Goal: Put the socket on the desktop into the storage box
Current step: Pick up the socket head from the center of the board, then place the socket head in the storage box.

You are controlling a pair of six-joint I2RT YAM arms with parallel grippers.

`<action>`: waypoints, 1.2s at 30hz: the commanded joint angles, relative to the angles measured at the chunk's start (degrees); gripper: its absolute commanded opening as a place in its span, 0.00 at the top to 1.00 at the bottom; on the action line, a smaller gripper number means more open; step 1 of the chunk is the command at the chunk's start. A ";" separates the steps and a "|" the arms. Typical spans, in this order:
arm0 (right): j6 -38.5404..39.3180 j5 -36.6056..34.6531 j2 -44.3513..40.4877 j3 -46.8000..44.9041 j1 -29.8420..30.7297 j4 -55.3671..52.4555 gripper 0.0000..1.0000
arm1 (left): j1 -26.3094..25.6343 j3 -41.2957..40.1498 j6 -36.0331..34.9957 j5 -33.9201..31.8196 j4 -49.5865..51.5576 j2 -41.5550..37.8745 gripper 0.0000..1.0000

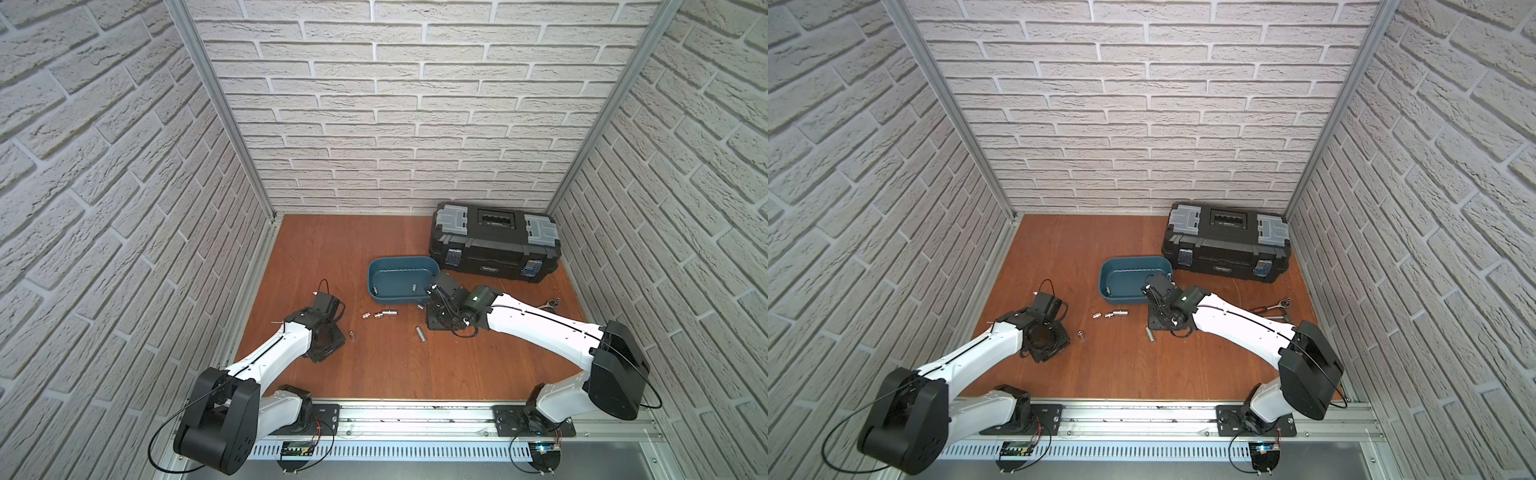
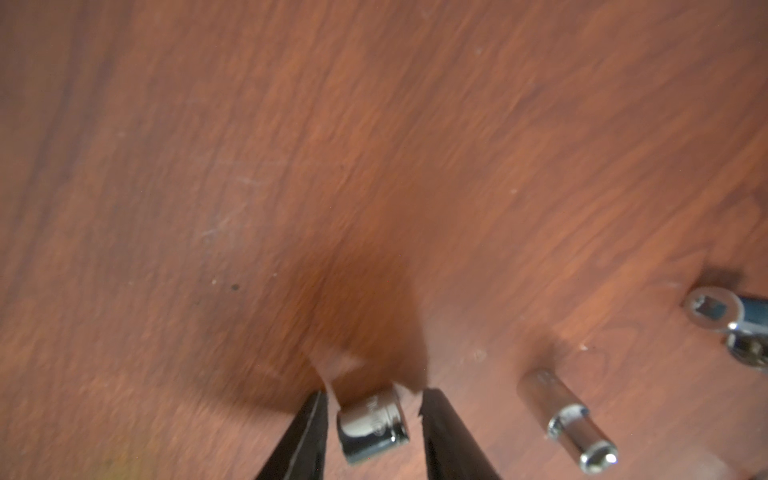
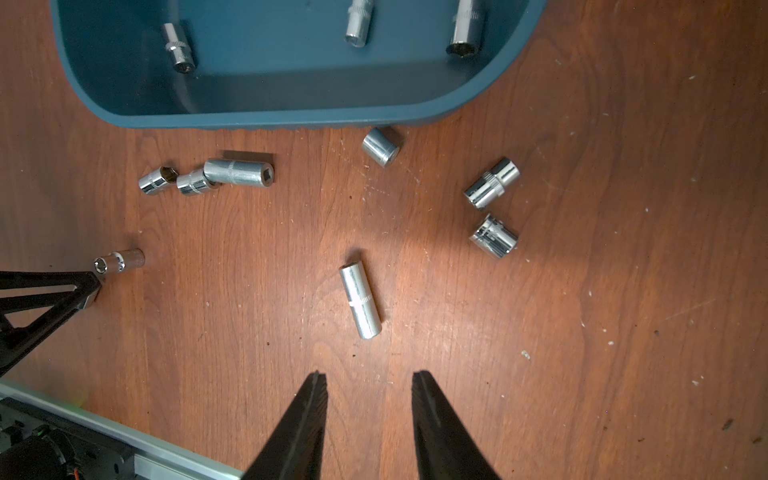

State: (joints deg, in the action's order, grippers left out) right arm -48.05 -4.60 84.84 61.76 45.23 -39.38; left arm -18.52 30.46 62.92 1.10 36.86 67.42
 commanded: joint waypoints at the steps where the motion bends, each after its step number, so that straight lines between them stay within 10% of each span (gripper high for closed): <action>1: -1.47 -1.11 -1.99 -1.33 0.34 1.06 0.60 | -0.60 -0.14 1.15 1.62 3.26 1.83 0.63; 36: 5.61 5.66 -3.01 2.92 1.52 3.61 0.58 | 2.27 15.91 -7.00 -0.10 9.13 -0.23 0.78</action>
State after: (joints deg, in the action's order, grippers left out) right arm -44.42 -0.93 83.55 62.96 45.82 -38.39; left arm -16.62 43.86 57.67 1.10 45.08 66.26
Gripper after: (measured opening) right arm 0.415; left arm 0.259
